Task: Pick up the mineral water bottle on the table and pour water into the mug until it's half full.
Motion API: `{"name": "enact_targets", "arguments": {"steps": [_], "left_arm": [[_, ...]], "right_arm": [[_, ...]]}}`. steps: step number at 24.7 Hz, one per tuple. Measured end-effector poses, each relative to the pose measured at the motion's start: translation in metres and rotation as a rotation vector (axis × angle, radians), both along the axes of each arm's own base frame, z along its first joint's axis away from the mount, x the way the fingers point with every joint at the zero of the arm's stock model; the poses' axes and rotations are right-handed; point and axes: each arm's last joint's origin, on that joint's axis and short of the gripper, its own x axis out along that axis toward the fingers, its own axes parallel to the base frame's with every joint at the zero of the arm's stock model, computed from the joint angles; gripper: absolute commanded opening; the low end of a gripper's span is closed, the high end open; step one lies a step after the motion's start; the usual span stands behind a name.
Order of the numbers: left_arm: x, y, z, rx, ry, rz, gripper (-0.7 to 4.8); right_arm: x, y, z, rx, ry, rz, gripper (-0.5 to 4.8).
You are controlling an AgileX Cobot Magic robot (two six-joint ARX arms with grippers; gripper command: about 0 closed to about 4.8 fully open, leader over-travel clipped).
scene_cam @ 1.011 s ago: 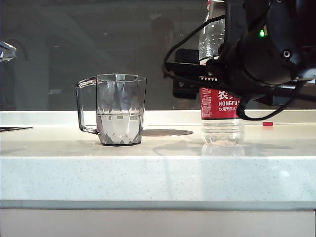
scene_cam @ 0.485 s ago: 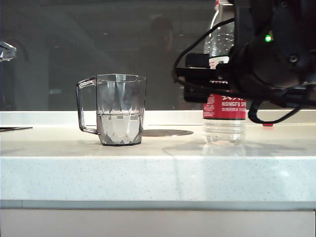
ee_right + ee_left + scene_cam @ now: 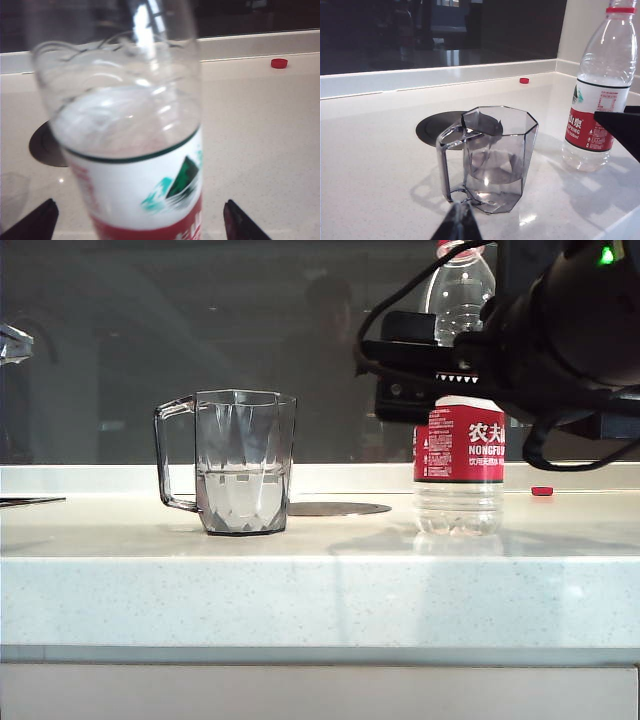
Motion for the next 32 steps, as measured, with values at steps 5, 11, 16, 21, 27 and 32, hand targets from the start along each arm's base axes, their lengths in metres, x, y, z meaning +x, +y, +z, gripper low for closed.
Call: {"name": "enact_targets", "arguments": {"steps": [5, 11, 16, 21, 27, 32], "left_arm": [[0.0, 0.0, 0.0, 0.0, 0.0, 0.0, -0.04], [0.002, 0.002, 0.0, 0.0, 0.0, 0.026, -0.04], [0.014, 0.022, 0.0, 0.0, 0.0, 0.27, -0.04], [0.019, 0.038, 0.0, 0.0, 0.0, 0.436, -0.04], [0.022, 0.056, 0.0, 0.0, 0.0, 0.634, -0.04], [0.022, 0.056, 0.0, 0.0, 0.0, 0.627, -0.04]], "right_arm": [[-0.011, 0.005, 0.0, -0.007, -0.004, -0.015, 4.79], [-0.033, 0.013, 0.003, -0.061, -0.015, -0.041, 4.79], [-0.061, 0.014, 0.022, 0.007, -0.042, -0.051, 3.45], [-0.079, 0.013, 0.034, -0.046, -0.051, 0.033, 0.35], [-0.098, 0.004, 0.055, -0.029, -0.068, 0.121, 0.28], [-0.1, -0.005, 0.068, 0.01, -0.076, 0.128, 0.29]]}}
